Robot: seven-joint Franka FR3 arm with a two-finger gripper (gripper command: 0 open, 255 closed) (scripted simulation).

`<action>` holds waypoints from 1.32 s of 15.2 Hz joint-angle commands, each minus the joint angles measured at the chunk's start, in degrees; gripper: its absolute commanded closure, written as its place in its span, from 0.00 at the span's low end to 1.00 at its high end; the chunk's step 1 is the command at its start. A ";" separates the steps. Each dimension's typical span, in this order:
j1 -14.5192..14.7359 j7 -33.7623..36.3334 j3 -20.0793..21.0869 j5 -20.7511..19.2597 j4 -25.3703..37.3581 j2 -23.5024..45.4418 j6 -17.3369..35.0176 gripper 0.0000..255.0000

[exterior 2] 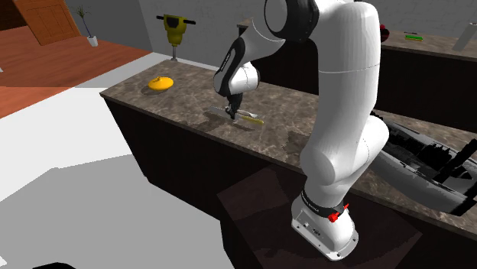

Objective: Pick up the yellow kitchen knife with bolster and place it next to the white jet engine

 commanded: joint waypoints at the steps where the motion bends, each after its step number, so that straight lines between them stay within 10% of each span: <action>1: 0.08 0.14 -0.12 -0.17 -0.07 -0.66 -0.64 1.00; 20: 0.94 2.62 -1.46 -3.20 1.55 -12.11 -13.62 1.00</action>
